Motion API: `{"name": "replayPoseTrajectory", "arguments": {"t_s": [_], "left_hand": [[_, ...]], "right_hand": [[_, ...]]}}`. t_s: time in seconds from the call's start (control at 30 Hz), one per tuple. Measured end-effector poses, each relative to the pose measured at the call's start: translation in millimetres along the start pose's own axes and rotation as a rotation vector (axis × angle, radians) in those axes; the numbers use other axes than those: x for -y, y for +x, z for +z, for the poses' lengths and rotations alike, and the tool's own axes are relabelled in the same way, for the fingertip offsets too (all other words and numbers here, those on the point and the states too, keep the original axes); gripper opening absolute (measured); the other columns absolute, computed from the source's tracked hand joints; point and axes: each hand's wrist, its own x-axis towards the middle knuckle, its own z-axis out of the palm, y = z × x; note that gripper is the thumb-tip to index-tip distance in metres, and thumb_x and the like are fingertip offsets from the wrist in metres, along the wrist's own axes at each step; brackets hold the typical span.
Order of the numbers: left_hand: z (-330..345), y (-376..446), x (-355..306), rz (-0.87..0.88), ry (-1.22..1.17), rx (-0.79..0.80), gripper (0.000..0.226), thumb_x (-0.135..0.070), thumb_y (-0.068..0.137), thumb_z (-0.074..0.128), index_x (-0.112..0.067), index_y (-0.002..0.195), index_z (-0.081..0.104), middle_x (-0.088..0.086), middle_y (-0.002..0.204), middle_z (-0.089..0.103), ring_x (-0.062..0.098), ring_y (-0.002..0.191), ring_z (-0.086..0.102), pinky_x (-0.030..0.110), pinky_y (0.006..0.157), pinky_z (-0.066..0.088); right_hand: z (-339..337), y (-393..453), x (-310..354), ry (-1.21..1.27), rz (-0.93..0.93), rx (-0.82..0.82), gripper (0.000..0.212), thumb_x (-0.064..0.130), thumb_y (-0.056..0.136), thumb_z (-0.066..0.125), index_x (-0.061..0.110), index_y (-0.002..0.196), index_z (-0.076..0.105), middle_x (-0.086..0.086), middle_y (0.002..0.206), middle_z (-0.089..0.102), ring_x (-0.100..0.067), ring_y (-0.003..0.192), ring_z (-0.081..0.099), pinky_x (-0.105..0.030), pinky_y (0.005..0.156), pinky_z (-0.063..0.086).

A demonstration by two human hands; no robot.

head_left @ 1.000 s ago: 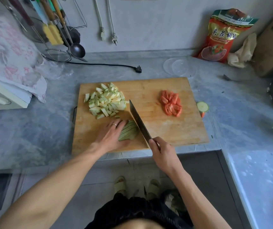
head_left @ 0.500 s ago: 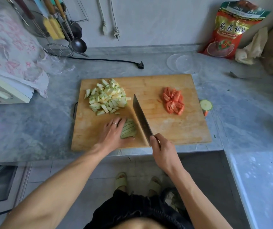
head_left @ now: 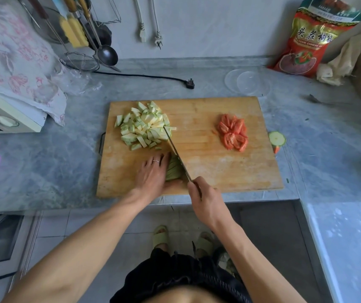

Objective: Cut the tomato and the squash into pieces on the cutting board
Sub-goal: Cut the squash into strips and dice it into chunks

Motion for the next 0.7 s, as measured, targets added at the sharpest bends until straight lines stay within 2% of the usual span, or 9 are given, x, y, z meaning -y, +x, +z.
{"name": "replayPoseTrajectory", "arguments": {"t_s": [0.1, 0.2, 0.27, 0.33, 0.37, 0.43, 0.53, 0.63, 0.7], "left_hand": [[0.4, 1.3, 0.4, 0.003, 0.013, -0.03, 0.099, -0.079, 0.073, 0.045, -0.003, 0.138, 0.049, 0.018, 0.12, 0.059, 0.037, 0.1, 0.058, 0.043, 0.073, 0.049], [-1.7, 2.4, 4.1, -0.013, -0.04, 0.049, 0.102, -0.083, 0.072, 0.043, -0.009, 0.141, 0.047, 0.014, 0.127, 0.056, 0.033, 0.11, 0.056, 0.044, 0.081, 0.051], [-6.4, 6.2, 7.1, -0.079, -0.237, 0.109, 0.095, -0.079, 0.07, 0.048, -0.018, 0.143, 0.045, 0.008, 0.136, 0.052, 0.029, 0.121, 0.053, 0.045, 0.092, 0.05], [-18.7, 12.7, 15.6, -0.24, -0.605, 0.21, 0.083, -0.066, 0.077, 0.057, -0.021, 0.145, 0.043, 0.002, 0.145, 0.047, 0.022, 0.13, 0.048, 0.043, 0.104, 0.045], [-28.1, 15.3, 20.4, -0.328, -0.772, 0.244, 0.072, -0.057, 0.085, 0.061, -0.021, 0.144, 0.044, -0.002, 0.145, 0.048, 0.019, 0.131, 0.047, 0.041, 0.106, 0.044], [-43.8, 21.3, 32.7, -0.41, -0.912, 0.228, 0.046, -0.042, 0.094, 0.06, -0.022, 0.135, 0.054, -0.008, 0.13, 0.058, 0.014, 0.122, 0.055, 0.031, 0.096, 0.048], [-55.4, 19.6, 45.1, -0.387, -0.813, 0.254, 0.031, -0.032, 0.096, 0.059, -0.026, 0.127, 0.059, -0.01, 0.119, 0.06, 0.011, 0.114, 0.057, 0.024, 0.085, 0.047], [-54.0, 13.3, 41.0, -0.314, -0.677, 0.337, 0.047, -0.03, 0.093, 0.064, -0.021, 0.137, 0.052, -0.003, 0.135, 0.056, 0.018, 0.124, 0.054, 0.035, 0.102, 0.046], [-50.4, 8.2, 30.0, -0.232, -0.574, 0.332, 0.061, -0.032, 0.09, 0.068, -0.017, 0.144, 0.046, 0.002, 0.144, 0.048, 0.022, 0.132, 0.048, 0.034, 0.106, 0.041]], "right_hand": [[-5.0, 3.0, -0.2, 0.008, 0.011, 0.015, 0.024, 0.029, 0.104, 0.043, 0.013, 0.087, 0.048, 0.001, 0.054, 0.041, -0.019, 0.046, 0.031, -0.031, 0.047, 0.026], [-12.0, 4.2, -2.3, 0.003, 0.019, 0.014, 0.025, 0.029, 0.104, 0.043, 0.012, 0.087, 0.05, -0.001, 0.055, 0.043, -0.018, 0.046, 0.033, -0.029, 0.046, 0.027], [-14.6, 4.0, -3.7, 0.011, 0.035, 0.011, 0.027, 0.03, 0.104, 0.042, 0.013, 0.087, 0.052, -0.002, 0.057, 0.046, -0.017, 0.047, 0.035, -0.029, 0.047, 0.028], [-15.0, 3.3, -3.2, 0.029, 0.031, 0.007, 0.028, 0.031, 0.104, 0.042, 0.012, 0.087, 0.053, -0.003, 0.058, 0.047, -0.017, 0.048, 0.036, -0.03, 0.048, 0.029], [-14.4, 2.2, -2.7, 0.037, 0.025, 0.007, 0.028, 0.031, 0.105, 0.042, 0.012, 0.087, 0.053, -0.002, 0.058, 0.047, -0.016, 0.048, 0.037, -0.031, 0.048, 0.03], [-13.4, 1.2, -2.5, 0.054, 0.027, 0.001, 0.028, 0.032, 0.104, 0.043, 0.014, 0.086, 0.053, 0.0, 0.058, 0.047, -0.015, 0.049, 0.038, -0.032, 0.048, 0.031], [-13.6, -2.0, -3.1, 0.081, 0.034, -0.014, 0.029, 0.034, 0.104, 0.043, 0.017, 0.084, 0.053, 0.003, 0.057, 0.045, -0.014, 0.049, 0.036, -0.031, 0.049, 0.031], [-16.1, -4.9, -3.4, 0.096, 0.038, -0.018, 0.029, 0.036, 0.104, 0.042, 0.017, 0.087, 0.056, 0.001, 0.057, 0.044, -0.014, 0.05, 0.036, -0.032, 0.049, 0.031], [-18.0, -6.0, -4.4, 0.101, 0.05, -0.019, 0.028, 0.037, 0.104, 0.041, 0.018, 0.092, 0.058, 0.0, 0.057, 0.046, -0.014, 0.05, 0.037, -0.032, 0.049, 0.032]]}}
